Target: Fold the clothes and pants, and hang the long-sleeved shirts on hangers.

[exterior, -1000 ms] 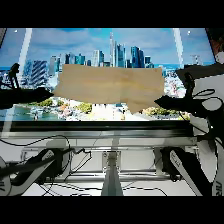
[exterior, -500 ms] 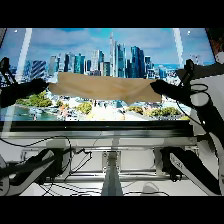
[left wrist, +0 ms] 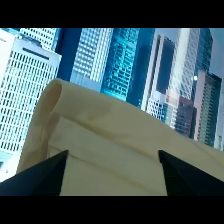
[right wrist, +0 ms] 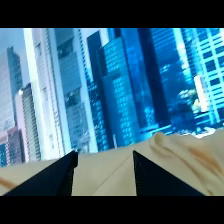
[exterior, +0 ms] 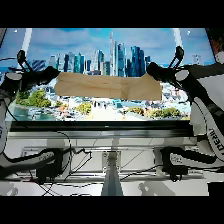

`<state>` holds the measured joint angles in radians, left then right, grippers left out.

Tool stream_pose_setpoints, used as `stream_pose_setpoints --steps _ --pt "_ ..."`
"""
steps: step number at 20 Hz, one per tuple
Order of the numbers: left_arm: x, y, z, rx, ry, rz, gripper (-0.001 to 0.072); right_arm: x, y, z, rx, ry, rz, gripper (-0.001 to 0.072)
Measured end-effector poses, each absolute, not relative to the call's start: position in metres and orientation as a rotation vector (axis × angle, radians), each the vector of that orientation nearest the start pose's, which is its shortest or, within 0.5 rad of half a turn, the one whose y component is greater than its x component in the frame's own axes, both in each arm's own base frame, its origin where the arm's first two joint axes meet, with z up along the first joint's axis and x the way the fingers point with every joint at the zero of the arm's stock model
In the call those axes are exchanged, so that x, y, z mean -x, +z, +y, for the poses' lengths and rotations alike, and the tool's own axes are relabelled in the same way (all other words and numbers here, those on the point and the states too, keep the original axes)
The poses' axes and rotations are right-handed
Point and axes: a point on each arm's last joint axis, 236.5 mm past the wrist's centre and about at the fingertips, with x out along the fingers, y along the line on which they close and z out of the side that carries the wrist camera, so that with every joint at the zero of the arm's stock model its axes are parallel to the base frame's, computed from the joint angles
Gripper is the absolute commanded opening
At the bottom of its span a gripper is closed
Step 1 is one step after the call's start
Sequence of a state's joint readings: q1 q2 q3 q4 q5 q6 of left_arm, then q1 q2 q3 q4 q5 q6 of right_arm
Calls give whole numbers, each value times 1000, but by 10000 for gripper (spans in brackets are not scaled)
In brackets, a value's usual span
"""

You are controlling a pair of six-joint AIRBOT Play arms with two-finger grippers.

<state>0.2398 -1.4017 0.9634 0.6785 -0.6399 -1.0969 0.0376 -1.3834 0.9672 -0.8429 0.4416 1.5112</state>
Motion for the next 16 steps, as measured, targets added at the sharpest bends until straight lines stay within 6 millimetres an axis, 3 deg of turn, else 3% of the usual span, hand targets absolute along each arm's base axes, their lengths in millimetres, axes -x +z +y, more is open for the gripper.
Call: stream_pose_setpoints --steps 3,6,9,11,14,15,16 --pt "-464 -31 15 569 -90 894 698 -487 -14 57 -717 5 826 409" --pt "-441 -50 29 490 -100 1003 697 -475 -27 37 -706 -18 897 423" --pt "-419 -72 31 451 -127 1121 688 -458 -39 38 -632 33 986 547" --pt "-412 -86 22 448 -153 1175 678 -447 -44 49 -581 87 1040 566" --pt "-418 -98 3 434 -198 1190 519 -439 -45 69 -524 161 1079 563" --pt "-422 -100 -3 432 -205 1181 379 -439 -42 79 -506 187 1076 552" --pt "-426 -102 -9 425 -214 1174 96 -440 -39 90 -485 214 1073 543"
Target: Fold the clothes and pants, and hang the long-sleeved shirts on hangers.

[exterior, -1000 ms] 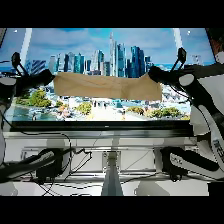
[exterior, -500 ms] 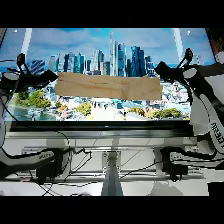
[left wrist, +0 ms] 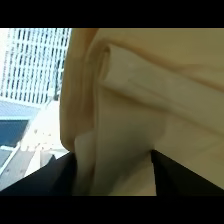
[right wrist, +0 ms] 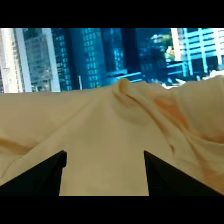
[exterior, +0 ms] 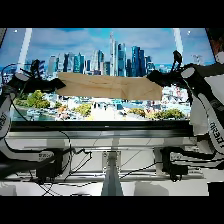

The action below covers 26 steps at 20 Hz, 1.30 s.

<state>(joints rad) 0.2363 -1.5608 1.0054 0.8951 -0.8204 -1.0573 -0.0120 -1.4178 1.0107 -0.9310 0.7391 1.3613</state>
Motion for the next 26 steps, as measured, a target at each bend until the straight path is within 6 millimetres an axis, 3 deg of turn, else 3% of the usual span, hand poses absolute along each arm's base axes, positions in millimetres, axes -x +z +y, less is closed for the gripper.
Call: stream_pose_setpoints --steps 1,3,5,7,10,14,18,20,23,25,26 --pt "-428 -102 -12 414 -222 1172 14 -442 -35 102 -461 241 1061 537" --pt "-438 -93 -18 408 -238 1141 13 -448 -26 132 -416 291 1015 323" --pt "-447 -73 -18 384 -261 1108 13 -454 -17 165 -375 343 963 298" --pt "-451 -39 -20 343 -301 1069 14 -460 -8 203 -338 404 921 13" --pt "-440 25 -31 279 -379 1016 14 -465 2 267 -291 508 879 13" --pt "-401 111 -53 200 -475 916 15 -458 4 370 -289 649 873 13" --pt "-368 180 -67 139 -507 767 15 -421 -3 476 -336 774 916 13" --pt "-356 204 -71 116 -509 705 15 -400 0 513 -344 829 921 13" --pt "-347 220 -73 98 -507 658 15 -384 5 530 -275 876 922 12" --pt "-345 221 -78 95 -518 656 15 -393 4 509 -173 860 936 12" --pt "-345 219 -82 102 -530 664 15 -403 3 490 -125 835 958 12"
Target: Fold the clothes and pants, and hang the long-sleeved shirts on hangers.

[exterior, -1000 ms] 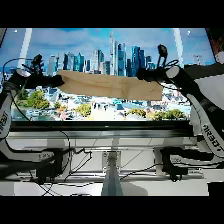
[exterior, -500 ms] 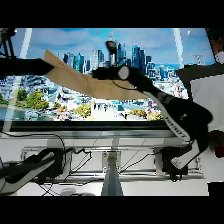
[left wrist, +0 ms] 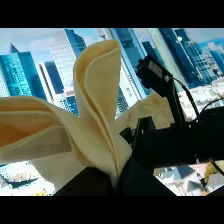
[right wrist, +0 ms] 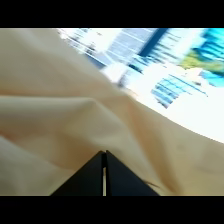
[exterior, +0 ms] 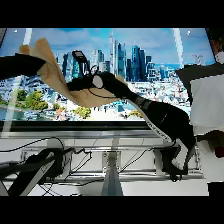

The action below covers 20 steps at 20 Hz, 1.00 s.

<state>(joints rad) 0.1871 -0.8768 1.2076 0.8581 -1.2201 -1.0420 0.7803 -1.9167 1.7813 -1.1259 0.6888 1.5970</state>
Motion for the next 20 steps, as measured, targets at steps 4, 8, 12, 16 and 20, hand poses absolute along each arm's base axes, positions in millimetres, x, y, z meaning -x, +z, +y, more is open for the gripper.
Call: stream_pose_setpoints --steps 4,8,12,16,20 --pt "-353 199 -132 152 -665 726 15 -459 0 363 15 635 1072 12" --pt "-372 164 -235 272 -855 785 50 -493 9 204 78 442 1193 12" --pt "-389 94 -331 339 -882 848 690 -488 11 78 -66 312 1317 479" --pt "-392 46 -360 332 -853 893 690 -469 -10 27 -315 310 1380 526" --pt "-416 50 -329 269 -788 840 689 -445 -49 65 -536 464 1439 530"
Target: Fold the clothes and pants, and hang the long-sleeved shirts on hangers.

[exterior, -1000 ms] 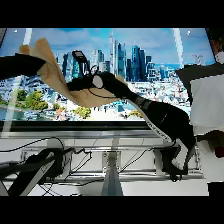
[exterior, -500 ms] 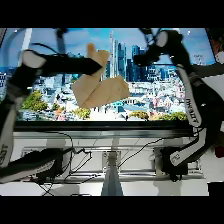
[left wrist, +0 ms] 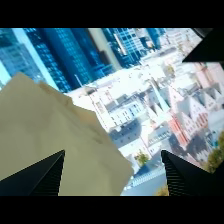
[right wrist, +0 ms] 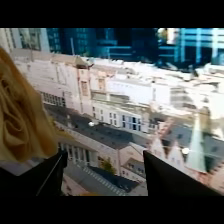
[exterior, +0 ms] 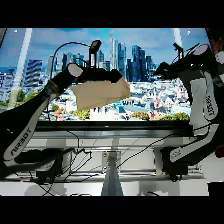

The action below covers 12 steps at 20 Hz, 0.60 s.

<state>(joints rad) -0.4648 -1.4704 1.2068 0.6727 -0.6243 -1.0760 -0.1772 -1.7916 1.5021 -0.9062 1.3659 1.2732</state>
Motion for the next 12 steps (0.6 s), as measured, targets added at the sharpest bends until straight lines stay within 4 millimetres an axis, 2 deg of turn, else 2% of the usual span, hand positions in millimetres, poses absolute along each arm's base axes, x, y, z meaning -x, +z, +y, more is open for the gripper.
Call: stream_pose_setpoints --steps 1,4,7,9,10,11,12 --pt "-420 56 -316 246 -775 828 689 -440 -58 86 -584 513 1451 567" --pt "-424 75 -274 201 -748 821 690 -429 -77 156 -653 638 1480 568" --pt "-420 97 -234 185 -725 824 689 -417 -89 225 -622 717 1485 542" --pt "-416 111 -209 177 -704 818 689 -408 -97 261 -580 740 1478 540" --pt "-415 118 -196 170 -686 810 688 -405 -98 275 -567 749 1474 429" --pt "-414 126 -182 167 -661 799 688 -402 -101 287 -549 751 1467 171" --pt "-413 137 -167 163 -633 780 688 -399 -104 295 -532 754 1464 10"
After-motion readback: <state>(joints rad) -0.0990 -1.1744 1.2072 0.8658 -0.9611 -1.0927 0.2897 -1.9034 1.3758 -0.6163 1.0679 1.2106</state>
